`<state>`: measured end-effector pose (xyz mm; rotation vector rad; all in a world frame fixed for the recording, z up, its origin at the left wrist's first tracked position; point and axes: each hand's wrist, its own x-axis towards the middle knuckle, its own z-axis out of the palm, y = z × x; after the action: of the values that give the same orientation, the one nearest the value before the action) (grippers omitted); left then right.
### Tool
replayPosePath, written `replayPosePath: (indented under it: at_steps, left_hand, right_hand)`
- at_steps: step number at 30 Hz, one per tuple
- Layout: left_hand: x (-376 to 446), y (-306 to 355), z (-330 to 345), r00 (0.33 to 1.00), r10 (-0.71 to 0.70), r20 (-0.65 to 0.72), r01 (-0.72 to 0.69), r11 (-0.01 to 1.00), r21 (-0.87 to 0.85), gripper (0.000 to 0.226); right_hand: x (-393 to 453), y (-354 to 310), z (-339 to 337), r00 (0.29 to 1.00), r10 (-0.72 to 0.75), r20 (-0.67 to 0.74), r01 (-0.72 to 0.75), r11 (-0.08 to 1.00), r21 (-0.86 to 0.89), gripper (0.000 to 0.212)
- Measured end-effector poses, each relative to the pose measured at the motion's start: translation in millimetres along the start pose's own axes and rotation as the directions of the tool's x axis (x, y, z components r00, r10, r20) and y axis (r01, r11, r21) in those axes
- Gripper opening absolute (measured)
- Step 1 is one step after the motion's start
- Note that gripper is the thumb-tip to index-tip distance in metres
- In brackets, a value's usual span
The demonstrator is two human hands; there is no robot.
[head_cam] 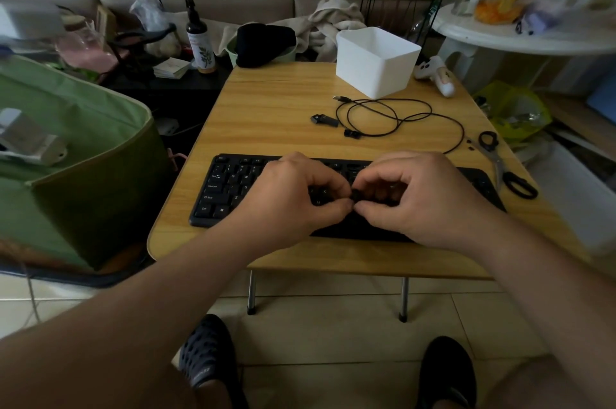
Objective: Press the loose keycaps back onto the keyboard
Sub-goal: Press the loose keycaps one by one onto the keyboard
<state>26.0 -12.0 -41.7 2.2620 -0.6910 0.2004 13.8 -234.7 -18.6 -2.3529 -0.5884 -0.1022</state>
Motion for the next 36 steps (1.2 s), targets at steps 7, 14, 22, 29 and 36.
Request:
replayPosePath:
  at_steps: [7,14,22,29,36]
  left_hand:
    - [8.9,-16.0,-33.2,0.996,-0.087,0.008,0.083,0.967,0.240,0.019]
    - [10.0,-29.5,-36.9,0.986,-0.168,-0.022,0.169,0.967,0.191,0.015]
    - [7.3,-22.3,-22.3,0.995,-0.098,0.006,0.095,0.976,0.194,0.018]
    - [4.9,-23.2,-17.1,0.996,-0.083,0.035,0.075,0.980,0.187,0.020]
    - [4.5,-22.1,-14.1,0.995,-0.081,0.050,0.070,0.980,0.189,0.021]
  right_hand:
    - [1.3,7.7,-4.7,0.994,0.034,0.105,-0.020,0.991,-0.130,0.020]
    - [2.6,0.0,8.1,0.978,0.135,0.158,-0.083,0.951,-0.299,0.024]
    - [10.9,-12.4,17.0,0.966,0.191,0.173,-0.104,0.904,-0.415,0.024]
    - [13.1,-18.1,19.4,0.970,0.144,0.195,-0.038,0.886,-0.462,0.026]
    - [12.4,-21.8,23.0,0.978,0.108,0.178,-0.004,0.864,-0.503,0.025]
